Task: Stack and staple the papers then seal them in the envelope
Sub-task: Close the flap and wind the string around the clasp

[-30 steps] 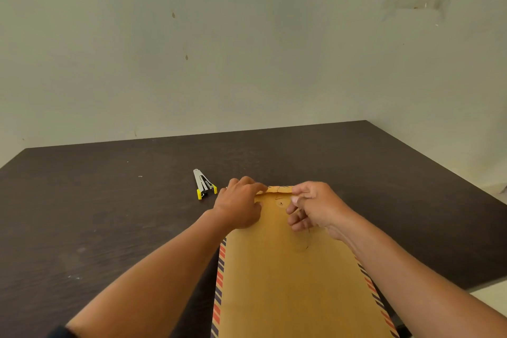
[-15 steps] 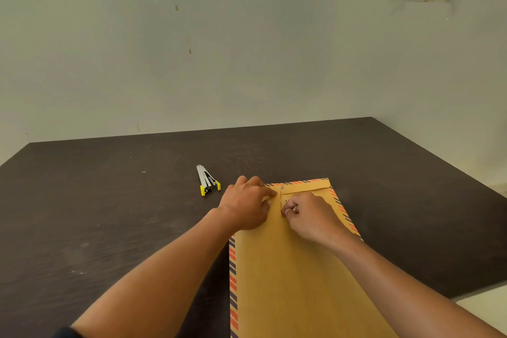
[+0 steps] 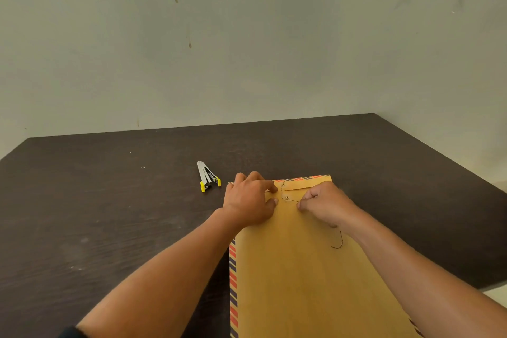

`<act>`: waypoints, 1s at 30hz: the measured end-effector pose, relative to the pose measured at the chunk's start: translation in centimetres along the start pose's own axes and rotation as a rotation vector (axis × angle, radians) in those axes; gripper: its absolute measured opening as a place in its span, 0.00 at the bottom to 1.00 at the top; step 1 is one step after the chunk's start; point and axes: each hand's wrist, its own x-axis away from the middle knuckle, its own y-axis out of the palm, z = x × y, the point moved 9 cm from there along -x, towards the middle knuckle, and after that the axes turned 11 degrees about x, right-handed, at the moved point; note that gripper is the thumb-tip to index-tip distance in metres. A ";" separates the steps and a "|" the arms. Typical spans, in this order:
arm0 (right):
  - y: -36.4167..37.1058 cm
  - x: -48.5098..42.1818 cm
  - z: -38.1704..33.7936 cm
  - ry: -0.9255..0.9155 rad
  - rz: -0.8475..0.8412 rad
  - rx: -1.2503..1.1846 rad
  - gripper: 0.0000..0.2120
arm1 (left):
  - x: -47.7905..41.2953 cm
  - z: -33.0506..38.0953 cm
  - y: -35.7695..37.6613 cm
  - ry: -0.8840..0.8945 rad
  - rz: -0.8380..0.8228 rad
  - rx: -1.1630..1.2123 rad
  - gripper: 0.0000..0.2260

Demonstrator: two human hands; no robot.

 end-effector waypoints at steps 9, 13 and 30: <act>0.9 0.0 -1.4 0.060 -0.197 0.096 0.04 | -0.3 -0.1 -0.4 -0.086 0.034 0.135 0.15; 1.0 -0.1 -1.9 0.065 -0.204 0.180 0.07 | -0.3 -0.3 -0.5 -0.130 0.068 0.162 0.13; 1.9 1.0 -4.7 -0.254 -0.194 0.380 0.11 | -0.7 -0.1 -0.7 -0.199 0.124 0.232 0.11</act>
